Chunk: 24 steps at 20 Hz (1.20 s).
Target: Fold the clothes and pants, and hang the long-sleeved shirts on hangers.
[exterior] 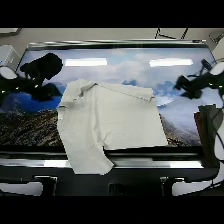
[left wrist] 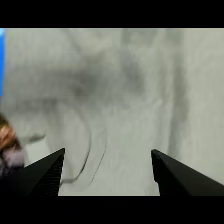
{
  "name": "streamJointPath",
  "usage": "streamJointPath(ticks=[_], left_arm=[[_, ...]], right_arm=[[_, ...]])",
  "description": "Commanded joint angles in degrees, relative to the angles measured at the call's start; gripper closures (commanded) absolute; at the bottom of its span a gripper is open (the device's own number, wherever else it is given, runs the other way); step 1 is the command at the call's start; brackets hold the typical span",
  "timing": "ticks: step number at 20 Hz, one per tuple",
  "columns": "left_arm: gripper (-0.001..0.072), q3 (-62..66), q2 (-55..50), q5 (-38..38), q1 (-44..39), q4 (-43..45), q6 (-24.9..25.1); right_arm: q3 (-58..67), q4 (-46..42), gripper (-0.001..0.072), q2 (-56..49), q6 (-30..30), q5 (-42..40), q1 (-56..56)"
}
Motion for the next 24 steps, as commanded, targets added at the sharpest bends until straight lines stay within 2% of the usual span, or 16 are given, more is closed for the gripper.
streamJointPath(ticks=[1,4,5,7,11,13,16,18,20,21,24], left_arm=[[0.012,-14.0,7.1,-12.9,7.3,1.3,-2.0],[0.0122,-40.5,19.5,-2.2,8.0,0.3,1.2],[0.0122,-47.7,22.6,0.5,8.0,-2.7,3.0],[0.0122,-56.9,25.9,3.4,8.0,-7.4,6.6],[0.0124,-63.8,25.8,5.5,8.0,-11.1,8.6],[0.022,-64.7,25.8,7.6,7.0,-13.1,8.7],[0.0221,-64.7,25.8,11.9,3.3,-15.1,6.9],[0.0375,-64.8,25.8,13.1,0.7,-15.1,5.9],[0.0639,-64.8,25.8,12.6,-0.8,-15.1,6.1],[0.0676,-64.8,26.0,12.2,-0.8,-15.1,6.7],[0.0683,-64.5,27.5,12.0,-0.3,-14.9,7.9]], right_arm=[[-5.0,-1.3,0.0158,0.8,-6.4,20.4,-10.4],[-18.6,-1.3,0.0156,4.9,-10.1,17.1,-11.4],[-21.7,-0.3,0.0156,5.9,-10.8,15.8,-11.1],[-25.3,0.0,0.0156,6.9,-12.0,15.3,-11.0],[-26.1,0.5,0.0158,7.1,-12.3,16.2,-11.0],[-26.1,0.6,0.0158,7.4,-12.3,16.1,-11.0],[-26.3,0.6,0.0158,7.5,-12.3,15.9,-11.0],[-27.2,0.4,0.0158,7.5,-12.2,15.2,-11.0],[-30.0,0.0,0.0157,7.5,-11.8,13.4,-11.0],[-32.2,0.2,0.0152,7.5,-11.8,12.3,-11.0],[-39.3,3.2,0.0146,7.5,-14.3,8.4,-11.0]])
